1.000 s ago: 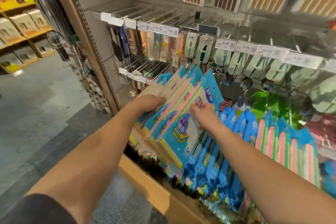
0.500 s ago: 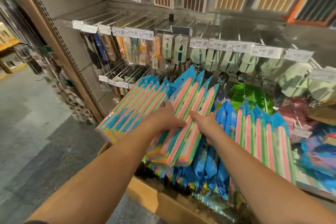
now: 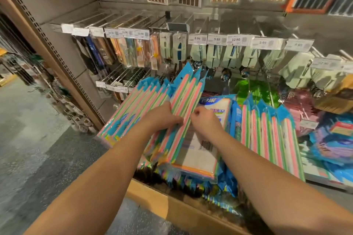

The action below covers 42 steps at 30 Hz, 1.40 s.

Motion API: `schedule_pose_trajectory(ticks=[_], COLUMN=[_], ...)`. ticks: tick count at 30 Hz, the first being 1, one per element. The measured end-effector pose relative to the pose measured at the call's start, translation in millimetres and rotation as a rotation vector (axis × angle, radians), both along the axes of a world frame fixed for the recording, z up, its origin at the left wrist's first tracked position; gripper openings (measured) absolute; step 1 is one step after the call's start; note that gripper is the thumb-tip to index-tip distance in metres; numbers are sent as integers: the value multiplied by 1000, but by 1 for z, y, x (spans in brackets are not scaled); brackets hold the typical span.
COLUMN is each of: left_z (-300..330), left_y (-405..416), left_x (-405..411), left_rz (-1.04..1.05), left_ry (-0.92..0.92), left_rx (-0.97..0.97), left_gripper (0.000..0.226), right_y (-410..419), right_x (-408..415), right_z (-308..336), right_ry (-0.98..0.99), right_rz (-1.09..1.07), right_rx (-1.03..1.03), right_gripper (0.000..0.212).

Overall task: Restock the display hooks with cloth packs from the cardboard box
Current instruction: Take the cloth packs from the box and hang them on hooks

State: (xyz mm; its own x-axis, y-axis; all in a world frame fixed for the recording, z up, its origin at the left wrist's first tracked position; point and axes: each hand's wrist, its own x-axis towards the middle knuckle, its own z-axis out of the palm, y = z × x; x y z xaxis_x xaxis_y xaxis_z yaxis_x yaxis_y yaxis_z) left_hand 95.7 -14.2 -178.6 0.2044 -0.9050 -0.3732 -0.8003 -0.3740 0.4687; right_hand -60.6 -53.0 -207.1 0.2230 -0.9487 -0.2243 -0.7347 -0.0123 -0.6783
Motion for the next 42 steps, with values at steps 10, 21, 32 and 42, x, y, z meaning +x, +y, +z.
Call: schedule_pose_trajectory(ticks=[10,21,32,42], left_z=[35,108,55,32], left_y=[13,66,81,81], left_x=[31,-50,-359,-639], left_rz=[129,357,183,-201], left_ry=[115,769,1241,1305], left_rx=[-185,-711,-405,7], left_gripper=[40,54,68,51], right_y=[22,22,77,153], right_x=[45,-68,-423,-725], right_z=[21,119,107,65], right_ry=[-695,-535,-892,-1154], right_rz=[-68,127,-243,-630], right_rx=[434,-510,189,173], right_gripper=[46,43,107,40])
